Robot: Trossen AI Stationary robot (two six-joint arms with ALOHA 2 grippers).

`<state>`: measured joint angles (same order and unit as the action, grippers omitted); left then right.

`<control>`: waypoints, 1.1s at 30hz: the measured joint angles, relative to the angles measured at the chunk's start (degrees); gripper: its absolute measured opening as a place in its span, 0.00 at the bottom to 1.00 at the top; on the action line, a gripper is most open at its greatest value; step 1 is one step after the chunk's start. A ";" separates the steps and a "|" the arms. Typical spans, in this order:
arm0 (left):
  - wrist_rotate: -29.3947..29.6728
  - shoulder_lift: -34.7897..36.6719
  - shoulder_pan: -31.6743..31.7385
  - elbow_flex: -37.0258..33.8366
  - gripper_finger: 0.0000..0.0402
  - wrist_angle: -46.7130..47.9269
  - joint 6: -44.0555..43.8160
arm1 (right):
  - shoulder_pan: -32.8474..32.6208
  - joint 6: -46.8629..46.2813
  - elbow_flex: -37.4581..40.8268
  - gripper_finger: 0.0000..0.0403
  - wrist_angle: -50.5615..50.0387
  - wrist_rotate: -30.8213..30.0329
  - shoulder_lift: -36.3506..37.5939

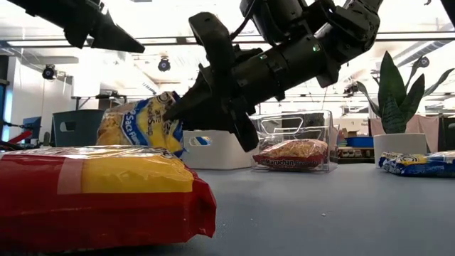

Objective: Sort Maruchan noodles
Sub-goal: Put the blue noodle pack into the white bin

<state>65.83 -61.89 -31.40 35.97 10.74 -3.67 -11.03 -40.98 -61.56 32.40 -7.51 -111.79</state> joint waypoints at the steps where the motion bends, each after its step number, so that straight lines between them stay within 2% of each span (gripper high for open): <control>1: 0.79 0.05 0.00 0.00 0.09 0.01 0.55 | 0.00 0.29 0.00 0.13 -0.10 0.00 0.39; 7: 1.95 0.12 0.00 0.00 0.09 0.00 4.48 | 0.19 2.44 -0.06 0.09 -0.93 0.69 3.69; 13: 8.54 0.14 0.01 0.00 0.09 0.04 4.95 | 0.59 4.59 -0.09 0.03 -2.49 1.64 5.83; 20: 8.78 0.16 0.02 0.00 0.09 0.02 7.03 | 1.13 5.67 -0.11 0.03 -3.72 1.81 7.17; 28: 16.13 0.82 0.04 0.00 0.09 -0.66 16.26 | 6.60 12.16 -0.17 0.02 -14.65 0.59 18.39; 33: 16.10 1.16 0.11 0.02 0.09 -0.56 22.50 | 13.01 16.96 -0.20 0.02 -25.24 -3.71 26.43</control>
<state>81.93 -60.73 -31.29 35.99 10.18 18.83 1.99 -24.01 -61.76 7.15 -11.22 -85.36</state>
